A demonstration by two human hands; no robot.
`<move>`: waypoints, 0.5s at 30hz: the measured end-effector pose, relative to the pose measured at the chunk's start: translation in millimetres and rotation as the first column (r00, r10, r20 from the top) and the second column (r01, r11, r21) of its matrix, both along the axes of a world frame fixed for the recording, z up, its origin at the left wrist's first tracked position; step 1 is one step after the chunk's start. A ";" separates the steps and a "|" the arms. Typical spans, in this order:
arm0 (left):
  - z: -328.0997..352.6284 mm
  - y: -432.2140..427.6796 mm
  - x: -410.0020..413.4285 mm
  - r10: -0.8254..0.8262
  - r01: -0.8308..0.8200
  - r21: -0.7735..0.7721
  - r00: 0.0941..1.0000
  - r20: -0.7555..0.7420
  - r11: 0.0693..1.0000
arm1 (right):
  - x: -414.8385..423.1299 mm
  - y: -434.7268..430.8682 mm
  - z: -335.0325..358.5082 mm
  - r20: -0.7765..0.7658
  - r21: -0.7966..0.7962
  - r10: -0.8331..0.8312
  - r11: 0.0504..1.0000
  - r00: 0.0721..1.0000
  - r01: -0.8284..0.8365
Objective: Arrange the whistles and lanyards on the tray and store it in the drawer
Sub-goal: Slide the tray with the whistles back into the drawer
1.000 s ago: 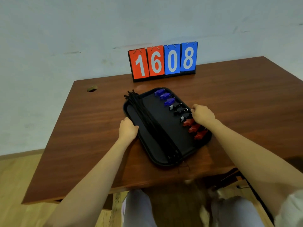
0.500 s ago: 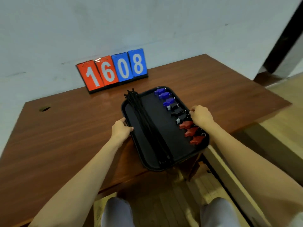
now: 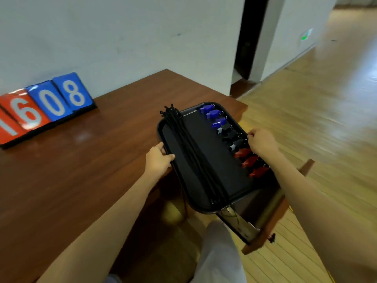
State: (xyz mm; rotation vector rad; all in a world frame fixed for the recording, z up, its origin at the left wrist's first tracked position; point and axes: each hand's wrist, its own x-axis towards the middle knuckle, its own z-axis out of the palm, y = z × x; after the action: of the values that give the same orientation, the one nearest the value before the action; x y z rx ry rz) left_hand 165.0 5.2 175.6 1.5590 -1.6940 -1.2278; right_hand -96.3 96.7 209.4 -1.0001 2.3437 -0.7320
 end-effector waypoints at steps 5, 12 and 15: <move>-12.8 36.9 -53.6 -0.134 0.134 0.006 0.991 0.017 0.991 | -44.4 52.3 -14.1 -0.033 0.036 -0.124 0.991 0.992 0.125; -50.1 79.5 -95.9 -0.264 0.262 0.040 0.962 0.066 0.964 | -83.5 106.6 -49.9 0.012 0.136 -0.257 0.958 0.966 0.253; -65.5 90.0 -104.3 -0.285 0.281 0.061 0.957 0.062 0.958 | -90.7 118.5 -61.8 -0.012 0.170 -0.251 0.953 0.968 0.249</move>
State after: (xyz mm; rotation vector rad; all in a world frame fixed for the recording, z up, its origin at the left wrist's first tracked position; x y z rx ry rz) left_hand 60.7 95.2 110.1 1.4385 -1.9998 -1.3793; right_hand -187.0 215.2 147.7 -0.6324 2.5040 -0.6129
